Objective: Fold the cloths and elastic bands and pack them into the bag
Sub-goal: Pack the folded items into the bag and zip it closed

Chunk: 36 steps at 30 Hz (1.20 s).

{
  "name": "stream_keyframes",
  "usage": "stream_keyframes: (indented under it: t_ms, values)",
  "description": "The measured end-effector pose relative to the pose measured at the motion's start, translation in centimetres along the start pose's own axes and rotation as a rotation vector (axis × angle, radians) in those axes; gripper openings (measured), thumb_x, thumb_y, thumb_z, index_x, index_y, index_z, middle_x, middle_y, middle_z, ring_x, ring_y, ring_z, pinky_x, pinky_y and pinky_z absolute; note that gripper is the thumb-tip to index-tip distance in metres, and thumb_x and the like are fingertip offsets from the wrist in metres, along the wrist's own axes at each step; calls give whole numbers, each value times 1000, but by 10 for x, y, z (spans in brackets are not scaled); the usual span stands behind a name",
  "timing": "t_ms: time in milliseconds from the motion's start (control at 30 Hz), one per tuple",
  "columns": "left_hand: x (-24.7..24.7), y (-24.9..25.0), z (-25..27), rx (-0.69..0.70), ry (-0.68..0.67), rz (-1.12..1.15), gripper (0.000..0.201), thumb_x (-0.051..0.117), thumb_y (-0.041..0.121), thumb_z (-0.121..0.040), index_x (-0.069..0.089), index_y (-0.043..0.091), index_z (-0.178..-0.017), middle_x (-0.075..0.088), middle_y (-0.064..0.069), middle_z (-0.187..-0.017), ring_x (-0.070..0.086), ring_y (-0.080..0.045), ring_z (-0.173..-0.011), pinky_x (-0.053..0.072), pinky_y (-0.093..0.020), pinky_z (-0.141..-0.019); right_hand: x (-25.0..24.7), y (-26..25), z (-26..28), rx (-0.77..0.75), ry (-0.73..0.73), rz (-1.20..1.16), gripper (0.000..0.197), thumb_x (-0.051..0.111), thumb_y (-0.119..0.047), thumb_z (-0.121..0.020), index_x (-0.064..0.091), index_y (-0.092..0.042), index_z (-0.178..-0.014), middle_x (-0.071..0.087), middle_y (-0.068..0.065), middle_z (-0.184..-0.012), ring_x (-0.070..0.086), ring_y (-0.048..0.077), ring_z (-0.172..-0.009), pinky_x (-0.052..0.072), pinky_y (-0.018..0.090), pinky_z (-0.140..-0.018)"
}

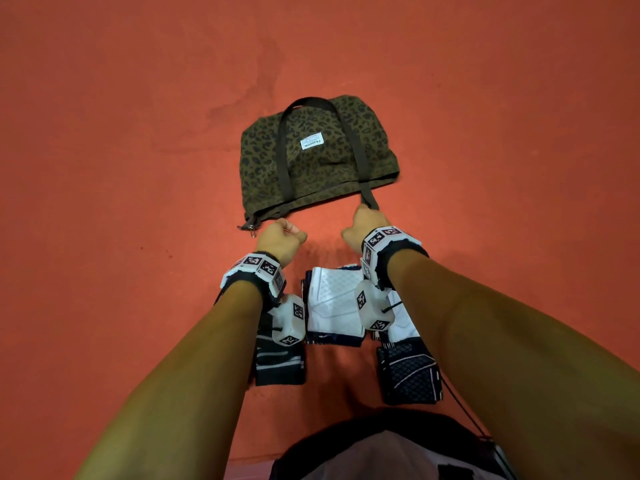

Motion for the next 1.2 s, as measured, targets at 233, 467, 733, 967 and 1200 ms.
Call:
stream_keyframes:
  t_ms: [233,467,733,967,1200]
  values:
    - [-11,0,-55,-39,48,-68,7,69,19,-84,63,16,-87,70,-3,-86,66,-24,-89,52,-33,-84,-3,-16,-58,8,-38,72,41,58,-23,-90,48,-3,-125,58,17,-120,59,36,-106,43,32,-71]
    - [-10,-9,-102,-92,73,-149,19,69,25,-86,65,21,-104,59,-9,-123,61,-27,-106,44,-27,-89,13,-19,-110,11,-119,61,39,56,-18,-87,50,-6,-124,58,17,-122,59,37,-108,47,34,-80]
    - [-4,-11,-121,-44,157,-186,43,67,15,-84,57,18,-126,37,-12,-135,58,-31,-109,44,-30,-99,31,-24,-132,6,-234,-30,58,54,-21,-93,35,-21,-148,58,13,-129,58,33,-112,44,30,-83]
    - [2,-7,-119,22,109,-156,55,67,9,-82,56,22,-135,47,-12,-137,55,-31,-121,42,-33,-106,34,-27,-125,7,-202,-96,64,54,-17,-93,30,-26,-152,55,9,-137,56,29,-120,44,26,-87]
    - [-12,2,-106,-31,111,-215,51,64,16,-87,56,18,-137,63,-9,-132,56,-28,-125,40,-31,-110,10,-33,-101,-55,-94,-97,59,53,-16,-85,48,-29,-142,64,11,-126,60,34,-114,50,34,-95]
Point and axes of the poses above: each hand's wrist, its own z-axis away from the middle knuckle, its own x-axis out of the palm, y = z × x, the point moved 6 cm from there along -z, towards the middle knuckle
